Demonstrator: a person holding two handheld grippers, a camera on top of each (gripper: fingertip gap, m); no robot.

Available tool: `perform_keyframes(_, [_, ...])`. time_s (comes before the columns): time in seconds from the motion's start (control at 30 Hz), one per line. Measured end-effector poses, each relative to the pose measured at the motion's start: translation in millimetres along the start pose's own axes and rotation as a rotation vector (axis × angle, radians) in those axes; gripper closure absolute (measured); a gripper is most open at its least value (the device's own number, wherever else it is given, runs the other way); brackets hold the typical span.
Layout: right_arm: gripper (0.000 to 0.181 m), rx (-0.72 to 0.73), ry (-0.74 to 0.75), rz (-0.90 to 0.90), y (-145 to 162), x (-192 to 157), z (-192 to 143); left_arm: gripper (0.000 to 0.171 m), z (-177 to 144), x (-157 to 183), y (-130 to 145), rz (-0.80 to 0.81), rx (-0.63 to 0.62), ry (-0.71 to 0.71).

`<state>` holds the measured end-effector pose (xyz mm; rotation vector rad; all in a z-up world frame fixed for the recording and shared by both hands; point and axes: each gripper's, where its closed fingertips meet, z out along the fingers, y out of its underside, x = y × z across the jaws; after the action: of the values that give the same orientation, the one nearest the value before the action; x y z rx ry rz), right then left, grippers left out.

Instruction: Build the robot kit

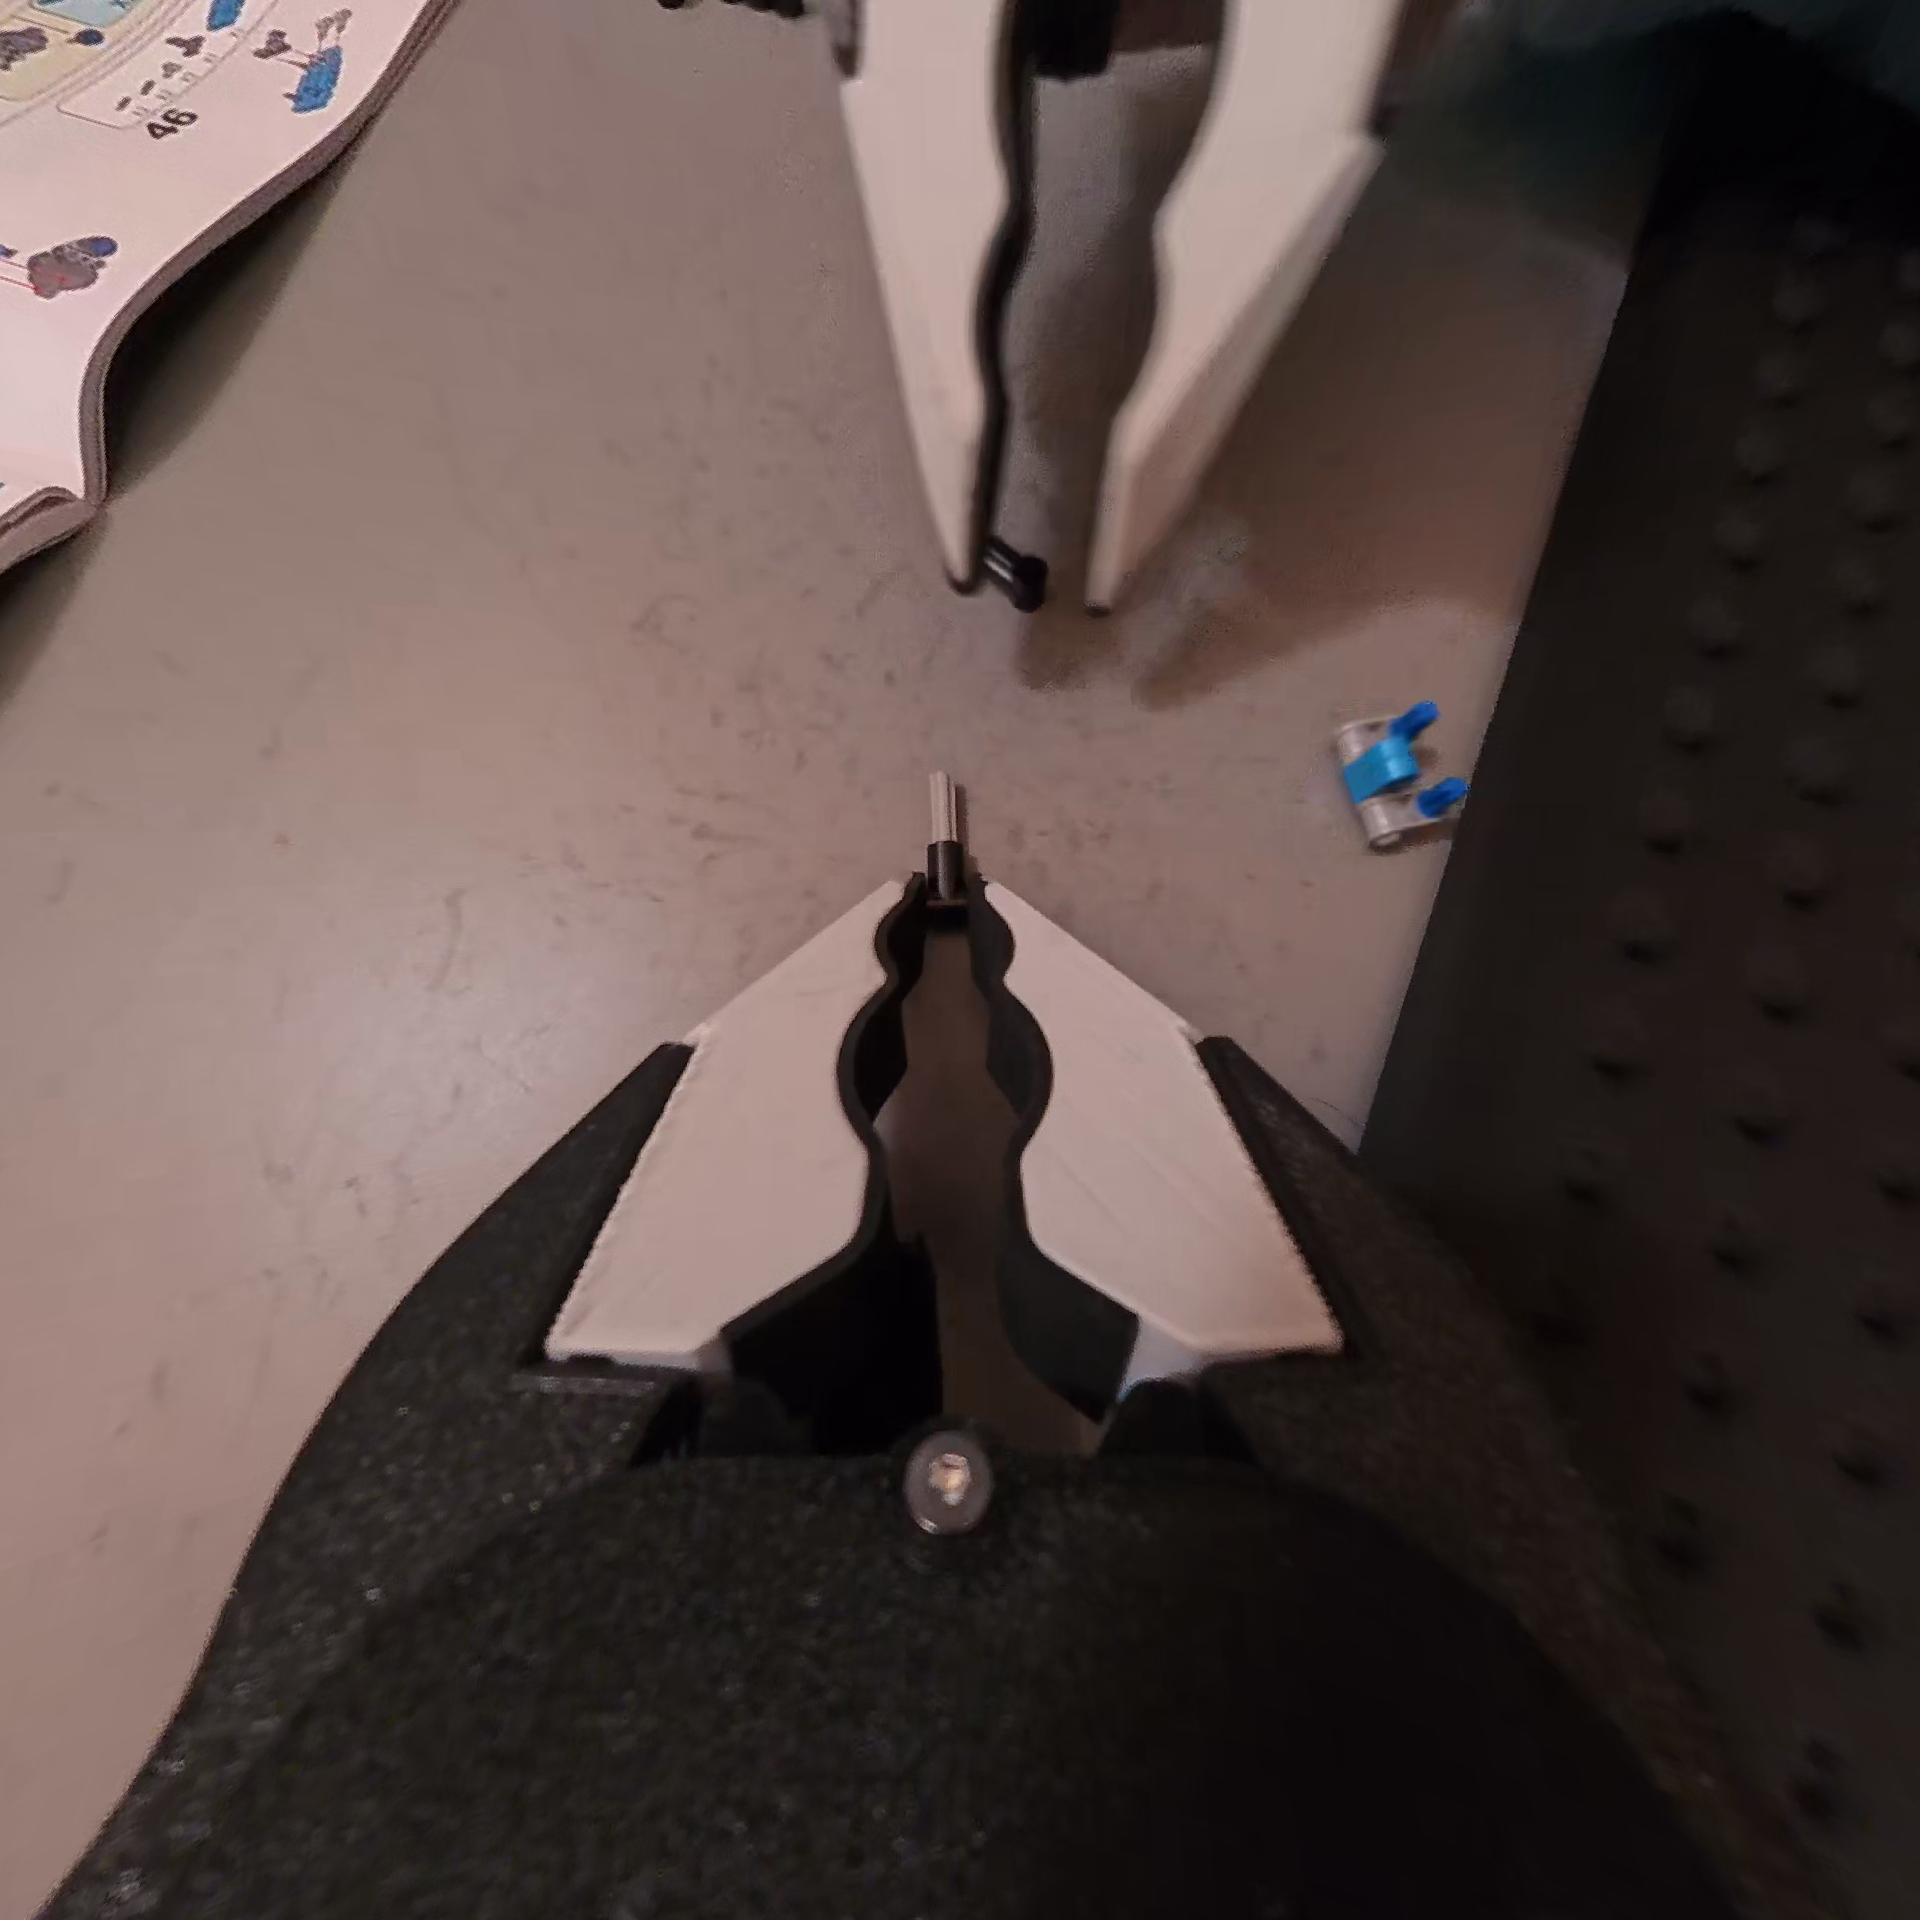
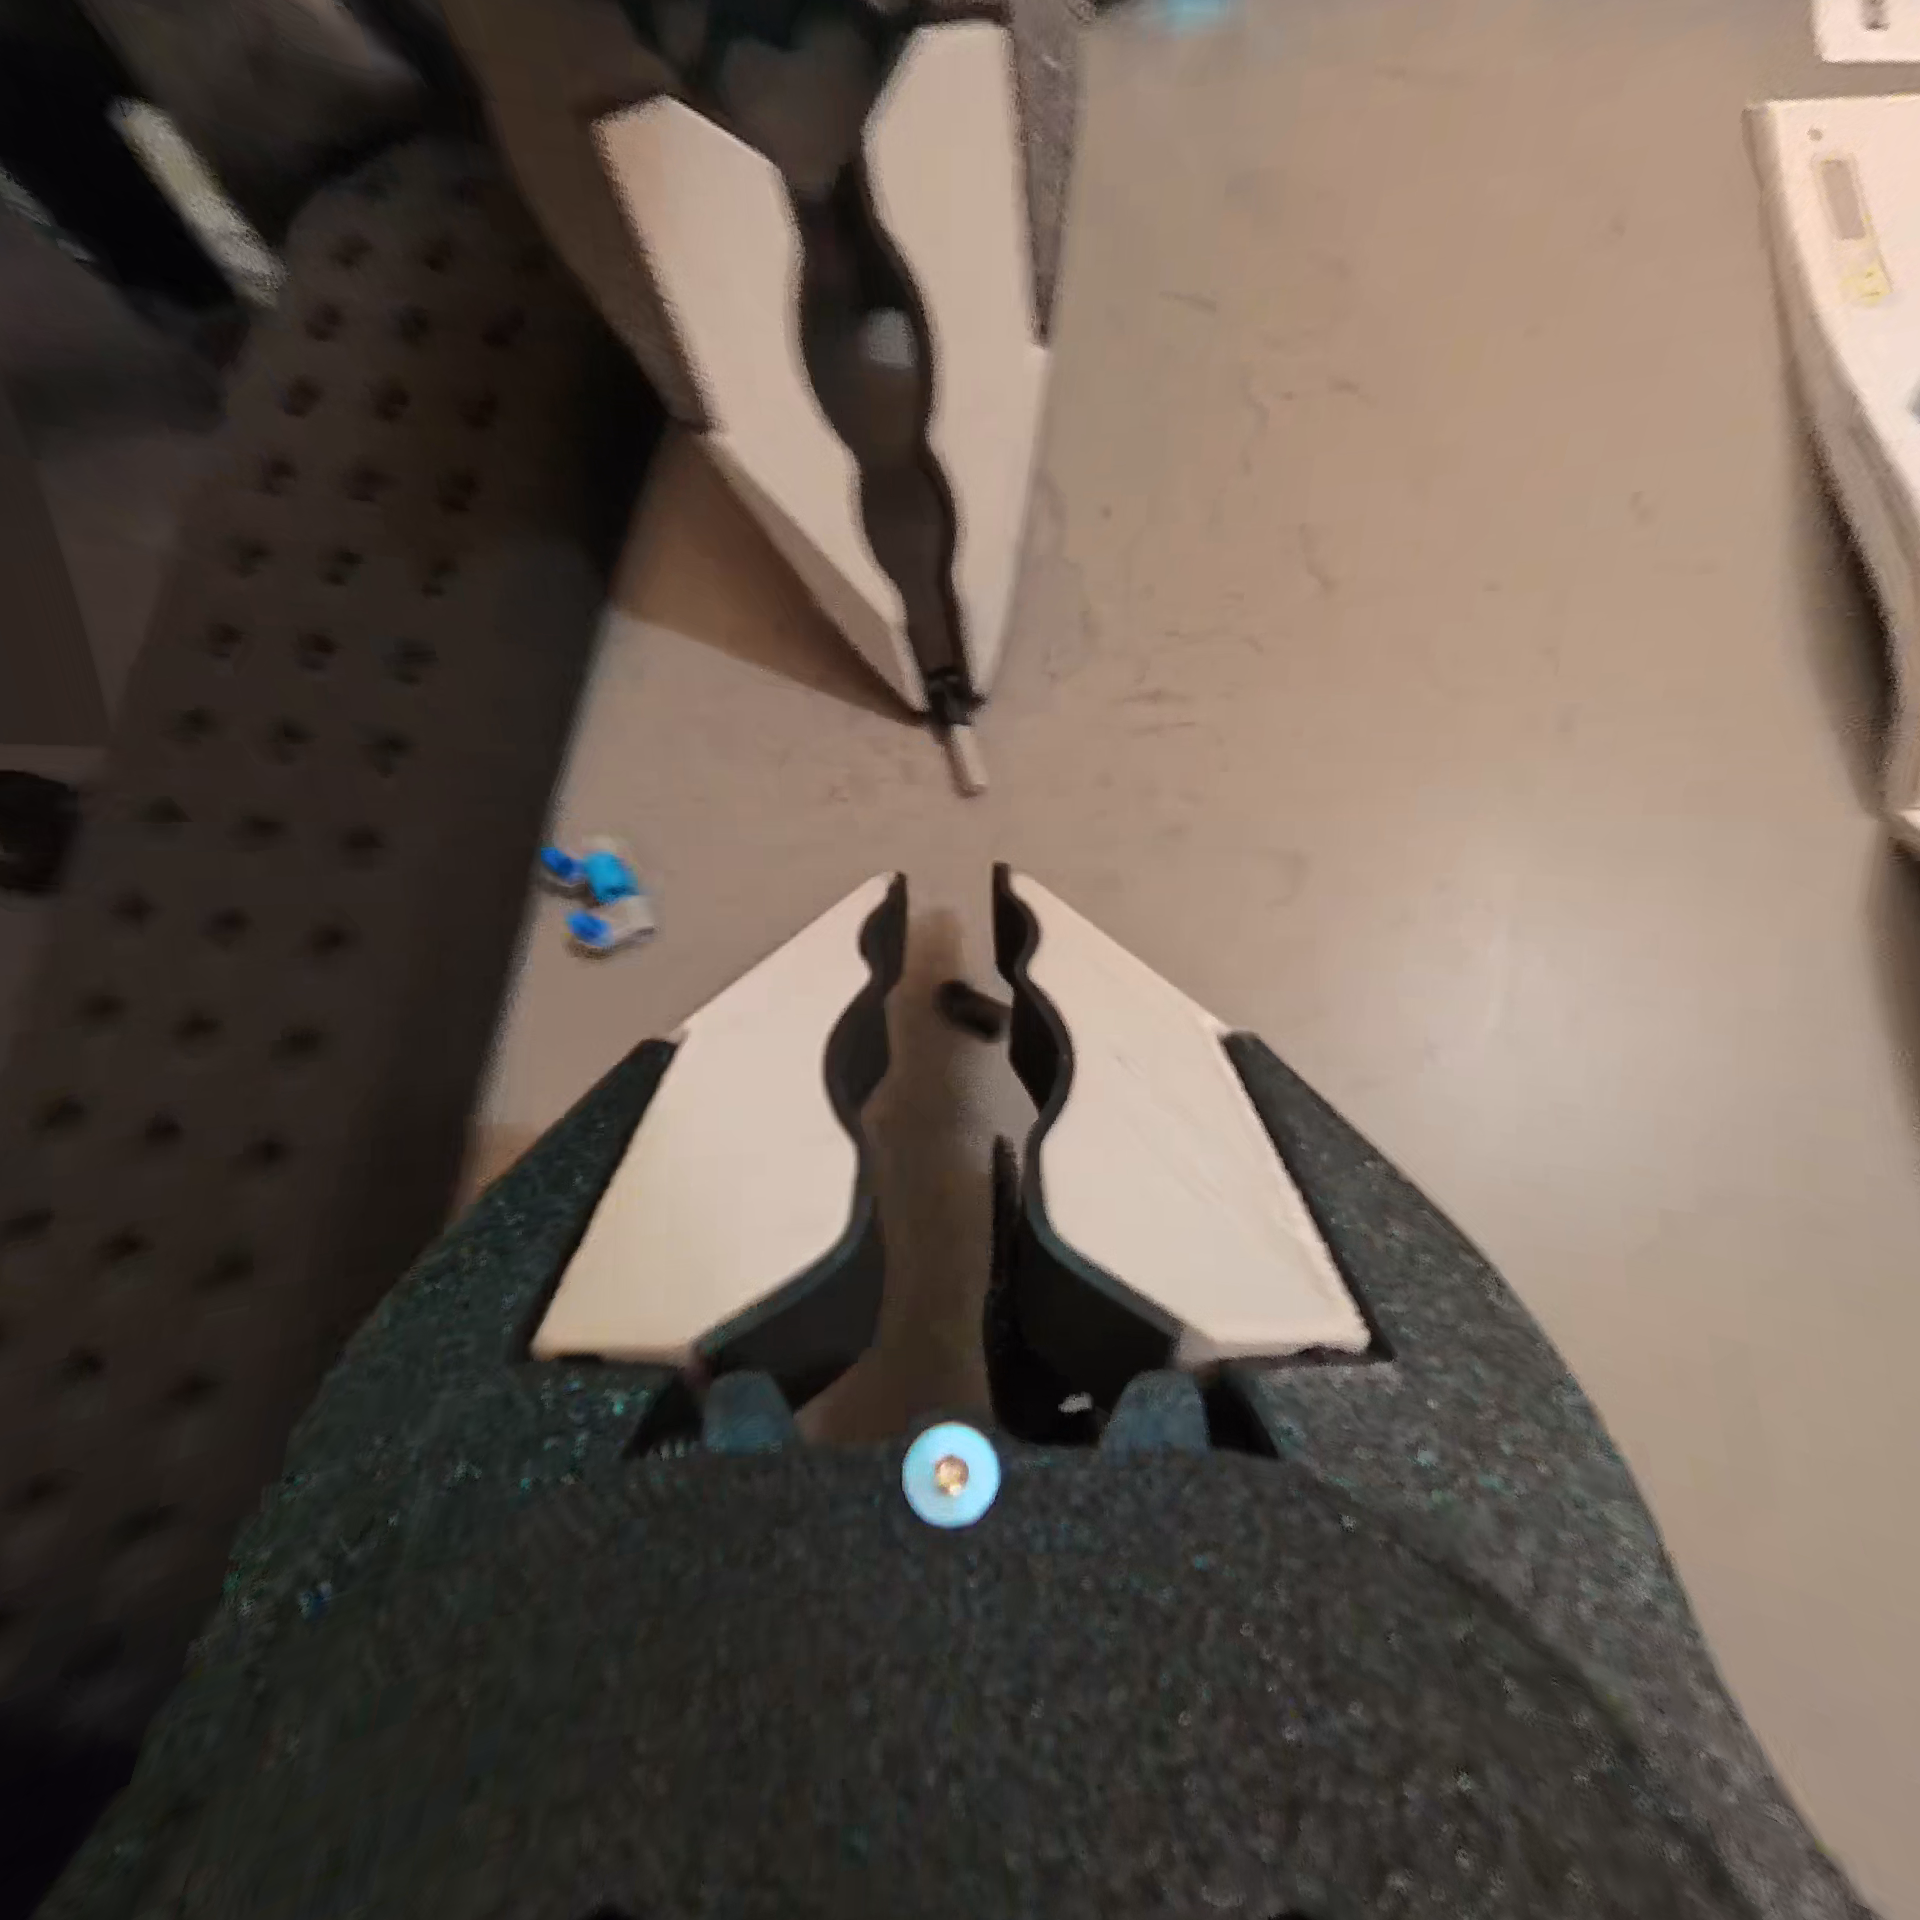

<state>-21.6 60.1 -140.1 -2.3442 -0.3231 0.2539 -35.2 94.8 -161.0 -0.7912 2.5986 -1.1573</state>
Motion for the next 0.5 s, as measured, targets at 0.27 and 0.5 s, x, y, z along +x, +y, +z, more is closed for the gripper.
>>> perform_keyframes(0.27, [0.152, -0.082, -0.168, -0.048, 7.7, -63.0, 8.9, 0.164, -0.1, 0.0, 0.3, 0.012, 0.001, -0.011])
perform_keyframes(0.5, [0.173, -0.115, -0.241, -0.069, 11.5, -78.1, 17.8, 0.165, -0.6, 1.8, 0.6, 0.011, 0.002, 0.004])
